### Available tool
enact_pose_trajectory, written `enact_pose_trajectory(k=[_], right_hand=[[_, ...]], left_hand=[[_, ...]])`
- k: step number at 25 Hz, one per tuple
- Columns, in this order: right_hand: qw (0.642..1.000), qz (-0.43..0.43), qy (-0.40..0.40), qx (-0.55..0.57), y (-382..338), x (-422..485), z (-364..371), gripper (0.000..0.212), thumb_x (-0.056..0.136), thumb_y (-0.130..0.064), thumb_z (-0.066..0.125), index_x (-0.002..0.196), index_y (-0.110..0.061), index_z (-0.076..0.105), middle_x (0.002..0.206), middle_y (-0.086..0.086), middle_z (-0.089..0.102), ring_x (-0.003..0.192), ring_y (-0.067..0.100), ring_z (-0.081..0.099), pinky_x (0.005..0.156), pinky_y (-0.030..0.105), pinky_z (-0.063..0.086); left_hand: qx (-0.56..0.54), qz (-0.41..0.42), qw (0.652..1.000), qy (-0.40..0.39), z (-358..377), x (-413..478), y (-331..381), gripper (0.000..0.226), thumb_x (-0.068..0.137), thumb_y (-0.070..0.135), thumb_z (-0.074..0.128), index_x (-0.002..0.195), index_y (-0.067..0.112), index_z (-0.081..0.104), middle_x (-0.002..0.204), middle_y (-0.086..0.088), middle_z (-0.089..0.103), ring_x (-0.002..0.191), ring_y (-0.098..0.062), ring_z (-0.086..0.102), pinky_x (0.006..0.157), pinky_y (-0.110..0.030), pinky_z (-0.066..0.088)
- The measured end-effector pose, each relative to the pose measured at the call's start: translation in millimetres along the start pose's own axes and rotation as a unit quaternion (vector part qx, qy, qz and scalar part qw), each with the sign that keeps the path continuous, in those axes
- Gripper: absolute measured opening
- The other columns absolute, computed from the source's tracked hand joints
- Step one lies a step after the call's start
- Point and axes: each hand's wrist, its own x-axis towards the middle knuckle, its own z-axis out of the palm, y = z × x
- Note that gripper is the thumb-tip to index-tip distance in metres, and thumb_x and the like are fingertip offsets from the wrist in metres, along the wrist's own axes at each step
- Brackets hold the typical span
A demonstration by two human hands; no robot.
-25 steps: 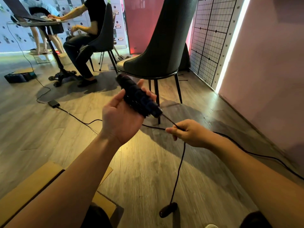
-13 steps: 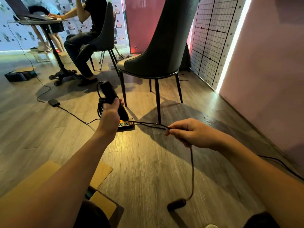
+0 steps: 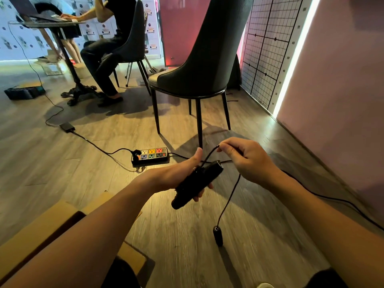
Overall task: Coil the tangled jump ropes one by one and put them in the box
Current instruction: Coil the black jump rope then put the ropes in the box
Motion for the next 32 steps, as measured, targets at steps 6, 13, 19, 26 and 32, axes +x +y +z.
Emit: enact_pose_trajectory(k=[6,13,19,26,32], right_hand=[[0.999,0.051,-0.006,-0.018,24,5,5,0.042,0.094,-0.051,0.052,0.081,-0.012,0.065,0.059,-0.005,0.051,0.051,0.003,0.044,0.052,0.022,0.038],[0.949,0.188,-0.245,0.06,5,4,30,0.049,0.104,-0.047,0.036,0.077,-0.014,0.059,0.067,0.003,0.065,0.065,0.019,0.071,0.076,0.034,0.049],[0.919,0.222,-0.316,-0.075,-3,4,21,0.05,0.098,-0.055,0.046,0.078,-0.012,0.062,0.065,-0.002,0.07,0.063,0.007,0.069,0.087,0.032,0.051],[0.978,0.071,-0.191,-0.042,-11,7,-1,0.042,0.091,-0.049,0.063,0.065,-0.016,0.064,0.053,-0.007,0.052,0.051,0.005,0.05,0.06,0.034,0.052],[0.997,-0.011,-0.04,-0.057,-4,5,-10,0.036,0.076,-0.052,0.078,0.066,-0.018,0.07,0.053,-0.003,0.06,0.046,0.004,0.051,0.047,0.017,0.038]], left_hand=[[-0.227,0.156,0.96,-0.05,0,-1,10,0.089,0.097,0.067,0.009,0.109,-0.004,0.062,0.081,-0.014,0.056,0.077,-0.028,0.058,0.089,-0.043,0.045],[-0.604,0.315,0.732,0.022,-2,0,19,0.09,0.092,0.075,0.029,0.139,0.0,0.047,0.118,-0.015,0.054,0.11,-0.03,0.056,0.113,-0.043,0.037],[-0.563,0.327,0.707,0.276,-27,10,9,0.09,0.09,0.078,0.028,0.137,0.003,0.047,0.113,-0.014,0.055,0.107,-0.028,0.058,0.103,-0.04,0.044],[-0.262,0.186,0.885,0.337,-34,16,-13,0.085,0.088,0.078,0.012,0.115,0.011,0.056,0.094,-0.01,0.056,0.09,-0.022,0.057,0.094,-0.046,0.047],[-0.036,0.004,0.993,0.11,-9,8,-1,0.105,0.078,0.081,0.002,0.118,0.007,0.064,0.105,-0.024,0.068,0.104,-0.033,0.068,0.094,-0.04,0.049]])
